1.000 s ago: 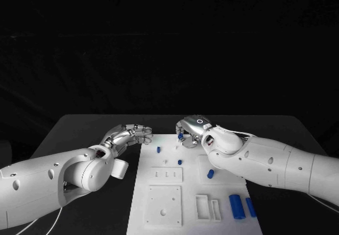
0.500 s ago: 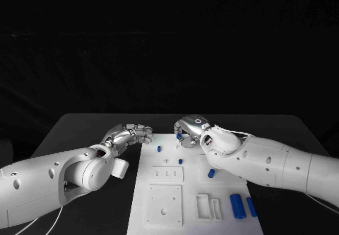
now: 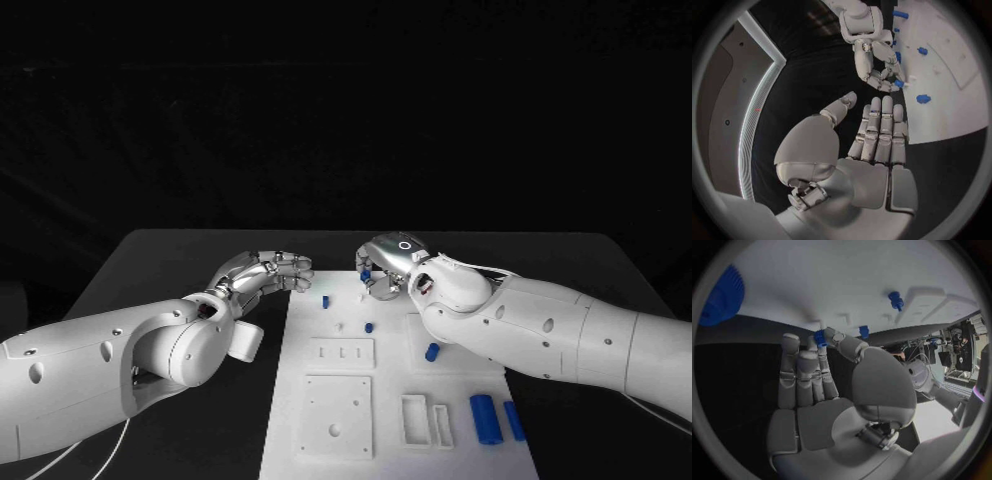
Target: Assemble the parts on the task board
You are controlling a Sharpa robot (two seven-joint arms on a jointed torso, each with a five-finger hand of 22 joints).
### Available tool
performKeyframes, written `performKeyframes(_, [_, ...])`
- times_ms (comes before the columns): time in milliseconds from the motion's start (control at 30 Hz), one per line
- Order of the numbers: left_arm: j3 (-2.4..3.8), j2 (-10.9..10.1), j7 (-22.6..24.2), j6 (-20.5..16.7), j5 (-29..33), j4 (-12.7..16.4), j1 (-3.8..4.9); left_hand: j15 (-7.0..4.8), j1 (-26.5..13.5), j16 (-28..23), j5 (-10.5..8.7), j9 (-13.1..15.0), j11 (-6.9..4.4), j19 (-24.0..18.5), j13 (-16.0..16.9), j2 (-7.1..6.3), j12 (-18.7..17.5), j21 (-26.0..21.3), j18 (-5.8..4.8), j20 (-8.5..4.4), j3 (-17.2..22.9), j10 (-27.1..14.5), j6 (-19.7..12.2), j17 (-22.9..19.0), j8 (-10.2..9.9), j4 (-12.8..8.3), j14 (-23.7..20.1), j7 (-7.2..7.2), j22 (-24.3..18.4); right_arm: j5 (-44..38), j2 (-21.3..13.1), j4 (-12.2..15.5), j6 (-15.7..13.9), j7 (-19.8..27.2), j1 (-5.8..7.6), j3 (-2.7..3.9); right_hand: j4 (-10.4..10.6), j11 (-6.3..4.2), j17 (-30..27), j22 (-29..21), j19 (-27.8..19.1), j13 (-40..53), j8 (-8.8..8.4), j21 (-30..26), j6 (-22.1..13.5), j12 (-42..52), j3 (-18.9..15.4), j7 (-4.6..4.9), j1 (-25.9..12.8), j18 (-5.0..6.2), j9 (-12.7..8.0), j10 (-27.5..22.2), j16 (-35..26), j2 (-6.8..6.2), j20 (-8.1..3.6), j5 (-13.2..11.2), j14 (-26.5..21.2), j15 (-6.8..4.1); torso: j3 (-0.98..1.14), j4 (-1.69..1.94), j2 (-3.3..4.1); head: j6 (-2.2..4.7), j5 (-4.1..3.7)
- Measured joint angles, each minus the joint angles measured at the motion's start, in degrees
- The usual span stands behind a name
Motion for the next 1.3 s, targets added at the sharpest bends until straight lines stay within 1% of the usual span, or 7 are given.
performKeyframes(100, [0.0, 0.0, 0.0, 0.0, 0.0, 0.0, 0.0, 0.0, 0.0, 0.0, 0.0, 0.0, 0.0, 0.0, 0.0, 0.0, 0.0, 0.0, 0.0, 0.0, 0.0, 0.0, 0.0, 0.0, 0.0, 0.0, 0.0, 0.0, 0.0, 0.1, -0.1, 0.1, 0.1, 0.0, 0.0, 0.02, 0.0, 0.0, -0.1, 0.0, 0.0, 0.1, 0.08, 0.0, 0.1, -0.1, 0.0, 0.2, 0.0, 0.0, 0.0, 0.0, 0.0, 0.0, 0.0, 0.0, 0.0, 0.0, 0.0, -0.01, 0.01, -0.12, 0.01])
performKeyframes(333, [0.0, 0.0, 0.0, 0.0, 0.0, -0.4, 0.0, 0.0, 0.0, 0.0, 0.0, 0.0, 0.0, 0.0, 0.0, 0.0, 0.0, 0.0, 0.0, 0.0, 0.0, 0.0, 0.0, 0.0, -0.3, 0.0, 0.0, 0.0, 0.0, 0.2, -0.2, 0.5, 0.6, 0.1, -0.29, -0.08, -0.2, 0.0, -0.1, 0.0, 0.0, 0.3, 0.08, 0.0, 0.1, -0.2, 0.1, 0.21, 0.0, 0.0, 0.0, 0.0, 0.0, 0.0, 0.01, -0.2, 0.0, -0.05, -0.03, -0.07, 0.02, -0.23, 0.05])
performKeyframes(600, [0.0, 0.0, 0.0, 0.0, 0.0, -0.5, 0.0, 0.0, 0.0, 0.0, 0.0, 0.0, 0.0, 0.0, 0.0, 0.0, -0.2, 0.0, 0.0, 0.0, 0.0, 0.0, 0.0, 0.0, -0.3, 0.0, 0.0, 0.0, 0.0, 0.2, -0.4, 0.7, 0.9, 0.1, -0.24, -0.05, -0.2, 0.0, -0.1, 0.0, -0.1, 0.3, 0.08, 0.0, 0.1, 0.0, 0.1, 0.22, 0.0, 0.0, -0.1, 0.0, 0.0, 0.0, 0.09, -0.2, 0.1, -0.06, -0.03, -0.08, 0.05, -0.28, 0.1])
performKeyframes(967, [0.0, 0.0, 0.0, 0.0, 0.0, -0.7, 0.0, 0.0, 0.0, 0.0, 0.0, 0.0, 0.0, 0.0, 0.0, 0.0, -0.2, 0.0, 0.0, 0.0, 0.0, 0.0, -0.1, 0.0, -0.3, 0.0, 0.0, 0.13, 0.0, 0.2, -0.2, 0.5, 1.0, 0.1, -0.28, -0.07, -0.2, 0.0, -0.2, 0.0, -0.1, 0.2, 0.07, 0.0, 0.0, 0.1, 0.1, 0.29, 0.0, 0.01, 0.0, 0.0, 0.0, -0.01, 0.09, 0.0, 0.1, -0.1, -0.04, -0.1, 0.1, -0.35, 0.08])
performKeyframes(1100, [0.0, 0.0, 0.0, 0.0, 0.0, -0.7, 0.0, 0.0, 0.0, 0.0, 0.0, 0.0, 0.0, 0.0, -0.1, -0.02, -0.2, 0.0, 0.0, 0.0, 0.0, 0.0, -0.2, 0.0, -0.3, 0.0, 0.0, 0.2, 0.0, 0.4, 0.0, 0.2, 1.0, 0.1, -0.34, -0.11, -0.2, 0.0, -0.5, 0.0, -0.3, 0.4, -0.04, 0.0, 0.0, 0.1, 0.1, 0.29, 0.0, 0.01, 0.0, 0.0, 0.0, -0.01, -0.11, 0.0, 0.0, -0.05, -0.04, -0.08, 0.11, -0.33, 0.01])
performKeyframes(1167, [0.0, 0.0, 0.0, 0.0, 0.0, -0.7, 0.0, 0.0, -0.2, 0.0, 0.0, 0.0, 0.0, 0.0, -0.1, -0.17, -0.2, 0.0, 0.0, 0.0, 0.0, 0.0, -0.2, 0.0, -0.3, 0.0, 0.0, 0.2, 0.0, 0.5, 0.0, 0.0, 1.0, 0.1, -0.34, -0.11, -0.3, 0.0, -0.6, 0.0, -0.3, 0.4, -0.34, 0.0, -0.1, -0.2, 0.3, 0.4, 0.0, 0.01, 0.1, 0.0, 0.0, -0.02, -0.11, 0.0, -0.1, 0.06, -0.05, -0.08, 0.12, -0.33, -0.01])
performKeyframes(1300, [0.0, 0.0, 0.0, 0.0, 0.0, -0.7, 0.0, 0.0, -0.2, 0.0, 0.0, 0.0, 0.0, 0.0, 0.0, -0.23, -0.2, 0.0, 0.0, 0.0, 0.0, 0.0, -0.2, 0.0, -0.3, 0.0, 0.0, 0.2, 0.0, 0.9, 0.0, -0.1, 1.0, 0.1, -0.4, -0.15, -0.3, 0.0, -0.9, 0.0, -0.3, 1.2, -1.06, 0.0, -1.0, -1.1, 0.4, 1.0, -0.7, 0.01, 0.4, 0.0, 0.0, -0.7, -0.11, 0.5, -0.5, 0.23, -0.07, -0.04, 0.15, -0.38, -0.02])
